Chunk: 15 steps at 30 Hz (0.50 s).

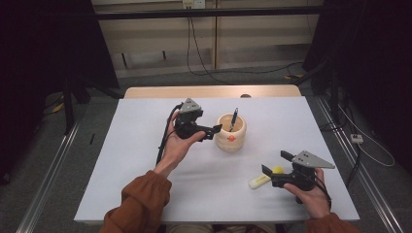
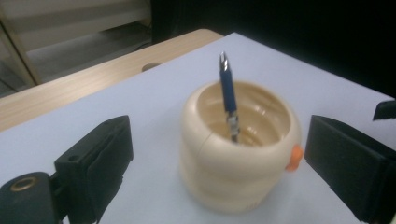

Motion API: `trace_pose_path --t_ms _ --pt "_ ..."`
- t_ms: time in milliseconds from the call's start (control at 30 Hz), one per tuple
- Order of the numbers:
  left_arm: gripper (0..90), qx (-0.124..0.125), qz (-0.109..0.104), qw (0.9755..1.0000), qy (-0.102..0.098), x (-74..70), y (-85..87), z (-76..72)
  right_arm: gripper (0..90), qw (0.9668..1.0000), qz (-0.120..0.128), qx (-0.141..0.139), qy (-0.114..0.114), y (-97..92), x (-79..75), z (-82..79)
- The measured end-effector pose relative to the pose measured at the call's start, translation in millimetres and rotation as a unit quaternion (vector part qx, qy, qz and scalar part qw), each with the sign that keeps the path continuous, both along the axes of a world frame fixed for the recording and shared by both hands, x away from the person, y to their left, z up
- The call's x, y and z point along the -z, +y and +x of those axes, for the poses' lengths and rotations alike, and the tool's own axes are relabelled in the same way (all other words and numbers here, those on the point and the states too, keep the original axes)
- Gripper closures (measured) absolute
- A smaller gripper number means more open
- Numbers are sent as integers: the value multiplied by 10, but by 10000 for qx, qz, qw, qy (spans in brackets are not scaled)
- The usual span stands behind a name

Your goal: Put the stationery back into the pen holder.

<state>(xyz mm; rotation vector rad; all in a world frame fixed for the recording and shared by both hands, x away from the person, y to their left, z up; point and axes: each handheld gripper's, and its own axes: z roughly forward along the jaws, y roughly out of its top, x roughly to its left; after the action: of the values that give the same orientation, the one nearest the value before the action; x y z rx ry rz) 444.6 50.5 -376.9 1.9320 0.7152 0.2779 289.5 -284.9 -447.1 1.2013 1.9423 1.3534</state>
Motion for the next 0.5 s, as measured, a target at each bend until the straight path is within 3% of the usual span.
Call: trace_pose_path --t_ms 133,367,500 --pt "65 -96 -1 9999 36 67 198 -67 141 10000 -50 -69 -32 -6 -21 -2" --pt "65 -341 312 9989 77 155 477 -212 171 9997 -238 -39 -98 -7 -95 19" --pt "66 -392 367 9984 172 260 601 -341 177 9996 -275 -34 -6 -21 -97 34"
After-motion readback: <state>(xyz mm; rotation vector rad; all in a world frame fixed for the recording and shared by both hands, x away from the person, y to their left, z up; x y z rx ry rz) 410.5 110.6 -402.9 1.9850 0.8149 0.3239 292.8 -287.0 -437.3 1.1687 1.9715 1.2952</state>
